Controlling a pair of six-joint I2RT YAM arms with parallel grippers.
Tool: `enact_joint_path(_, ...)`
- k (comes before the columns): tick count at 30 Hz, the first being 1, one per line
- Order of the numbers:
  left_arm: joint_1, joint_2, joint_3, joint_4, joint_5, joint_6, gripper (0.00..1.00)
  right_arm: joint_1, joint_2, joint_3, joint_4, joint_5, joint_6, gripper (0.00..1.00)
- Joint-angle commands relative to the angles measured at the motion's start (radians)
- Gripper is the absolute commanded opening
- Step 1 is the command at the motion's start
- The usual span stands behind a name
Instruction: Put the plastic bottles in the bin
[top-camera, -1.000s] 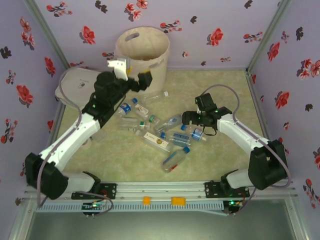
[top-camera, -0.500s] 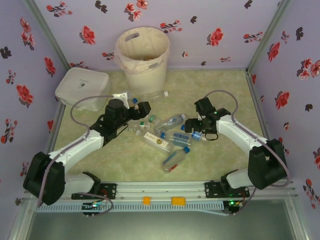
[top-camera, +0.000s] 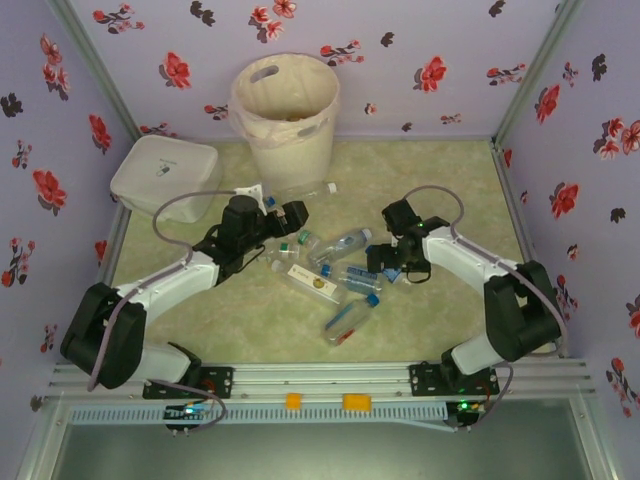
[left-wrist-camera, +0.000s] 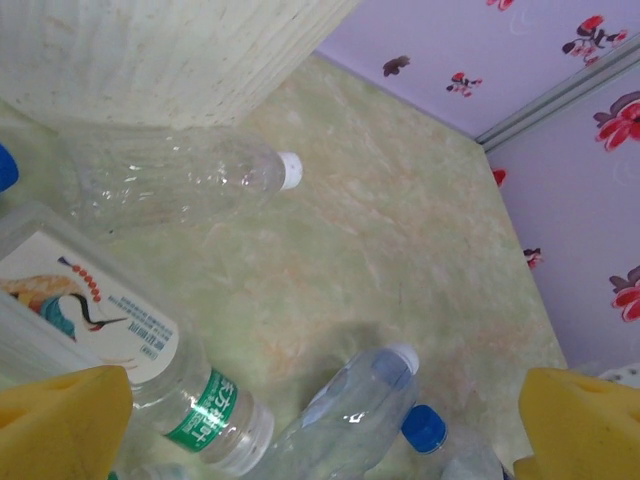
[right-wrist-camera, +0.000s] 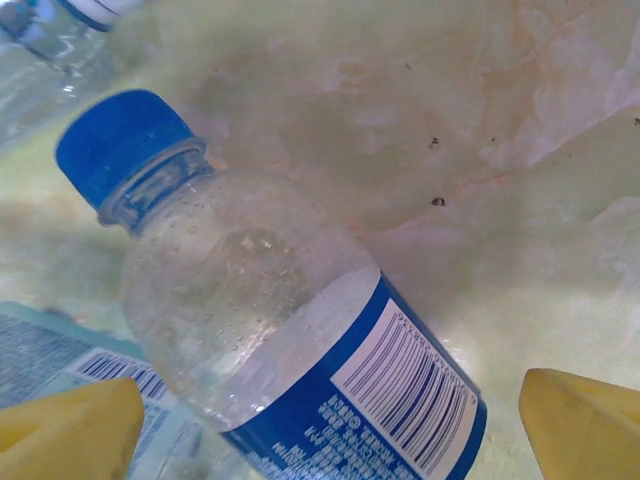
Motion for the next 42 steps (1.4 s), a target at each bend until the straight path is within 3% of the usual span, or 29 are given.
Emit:
enact_joint_path(1, -0.006, -0.002, 0.025, 0.030, -0.015, -0.003, 1.00, 0.004, 0.019, 0.017, -0.017, 0.065, -0.011, 0.97)
enact_joint_path(20, -0.007, -0.016, 0.024, 0.012, -0.043, 0.006, 1.00, -0.020, 0.092, 0.006, 0.030, 0.106, 0.000, 0.86)
enact_joint_path(34, -0.006, -0.024, 0.019, 0.010, -0.073, 0.017, 1.00, -0.032, 0.094, 0.001, 0.034, 0.106, 0.001, 0.65)
enact_joint_path(42, 0.019, -0.033, 0.006, 0.025, -0.079, 0.016, 1.00, -0.064, -0.004, -0.032, 0.069, 0.062, 0.020, 0.51)
